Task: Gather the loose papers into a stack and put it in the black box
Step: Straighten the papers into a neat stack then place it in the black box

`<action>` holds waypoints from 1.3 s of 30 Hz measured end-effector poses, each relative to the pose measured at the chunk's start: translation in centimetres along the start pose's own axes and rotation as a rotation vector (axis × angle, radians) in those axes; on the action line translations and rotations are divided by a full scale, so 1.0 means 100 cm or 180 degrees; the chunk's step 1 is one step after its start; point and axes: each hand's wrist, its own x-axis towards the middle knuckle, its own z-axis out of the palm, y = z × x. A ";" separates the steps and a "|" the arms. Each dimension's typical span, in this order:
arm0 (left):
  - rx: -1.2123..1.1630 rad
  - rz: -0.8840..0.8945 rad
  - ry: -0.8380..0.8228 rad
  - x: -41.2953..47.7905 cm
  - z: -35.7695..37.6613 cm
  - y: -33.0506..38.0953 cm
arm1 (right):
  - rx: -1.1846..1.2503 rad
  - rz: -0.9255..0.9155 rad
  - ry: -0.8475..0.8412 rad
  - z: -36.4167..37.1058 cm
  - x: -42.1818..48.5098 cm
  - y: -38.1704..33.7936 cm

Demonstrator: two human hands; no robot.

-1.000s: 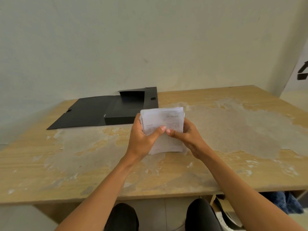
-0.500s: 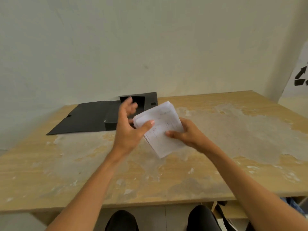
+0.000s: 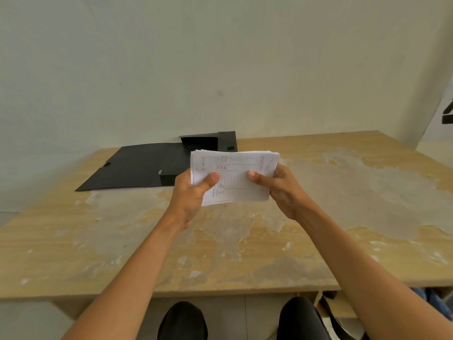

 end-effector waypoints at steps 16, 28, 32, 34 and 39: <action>0.0262 0.0150 0.0026 -0.003 -0.007 -0.022 | -0.0159 -0.0090 0.0204 0.005 -0.009 0.020; 0.0023 -0.0212 0.0153 -0.012 -0.006 -0.036 | -0.0086 0.0010 0.0309 0.018 -0.011 0.037; 0.0357 0.0038 0.0155 -0.001 -0.015 -0.009 | -0.0381 -0.0070 0.0320 0.019 -0.009 0.023; 0.0718 0.0234 -0.0008 0.006 -0.025 0.010 | -0.1362 -0.0312 0.0543 0.016 -0.006 0.005; 0.1433 0.0604 -0.0809 0.023 -0.030 0.061 | -0.3027 -0.0995 -0.0003 0.039 0.010 -0.053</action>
